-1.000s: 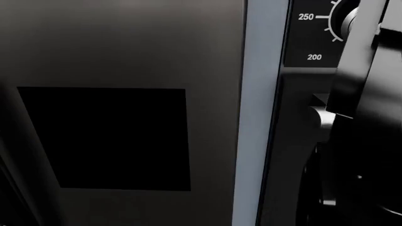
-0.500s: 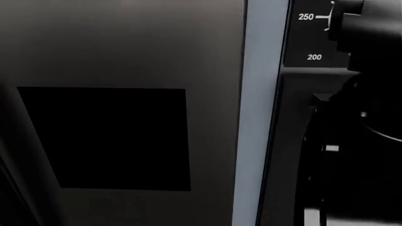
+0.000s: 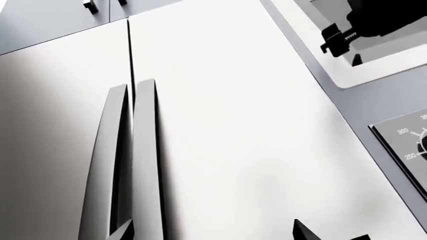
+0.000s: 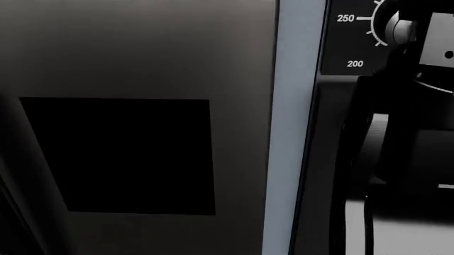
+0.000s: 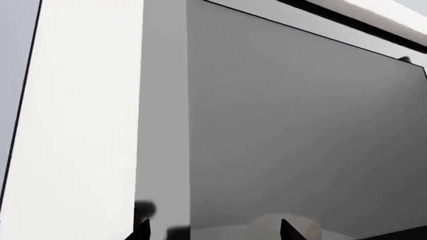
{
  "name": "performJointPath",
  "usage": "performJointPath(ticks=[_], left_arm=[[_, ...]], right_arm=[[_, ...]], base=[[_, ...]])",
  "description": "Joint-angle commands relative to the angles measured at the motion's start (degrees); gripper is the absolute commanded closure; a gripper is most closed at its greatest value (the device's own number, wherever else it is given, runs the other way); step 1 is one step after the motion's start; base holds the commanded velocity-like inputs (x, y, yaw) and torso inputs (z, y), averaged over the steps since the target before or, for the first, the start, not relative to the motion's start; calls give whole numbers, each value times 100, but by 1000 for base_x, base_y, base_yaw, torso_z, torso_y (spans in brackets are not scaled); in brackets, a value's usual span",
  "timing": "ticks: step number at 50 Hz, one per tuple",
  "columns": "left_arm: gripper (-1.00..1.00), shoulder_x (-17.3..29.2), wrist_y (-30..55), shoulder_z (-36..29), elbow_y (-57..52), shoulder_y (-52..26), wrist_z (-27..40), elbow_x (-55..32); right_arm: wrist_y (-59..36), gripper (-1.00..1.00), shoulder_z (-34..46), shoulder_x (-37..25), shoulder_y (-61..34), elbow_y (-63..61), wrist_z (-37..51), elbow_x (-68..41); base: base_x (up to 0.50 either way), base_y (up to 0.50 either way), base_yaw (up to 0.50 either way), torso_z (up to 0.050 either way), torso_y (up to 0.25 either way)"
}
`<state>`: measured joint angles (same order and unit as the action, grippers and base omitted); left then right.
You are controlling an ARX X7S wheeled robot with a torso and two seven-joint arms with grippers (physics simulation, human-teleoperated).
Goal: Close the microwave door
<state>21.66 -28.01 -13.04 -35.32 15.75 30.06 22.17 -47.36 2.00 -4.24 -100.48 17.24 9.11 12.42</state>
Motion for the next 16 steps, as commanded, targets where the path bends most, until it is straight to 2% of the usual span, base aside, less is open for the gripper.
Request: performJointPath(ticks=[1,16], left_arm=[[-100,20,2,-8,1,-7,27,-9],[-100,46,10,-19,0,-4,59,-13]], right_arm=[[137,-100,-96,-72,-229,598,-97,-132],[44,-100,-88,-97,-439,917,-91,-271]], base=[[20,-3,0,0,0],[11,-3,2,3,0]])
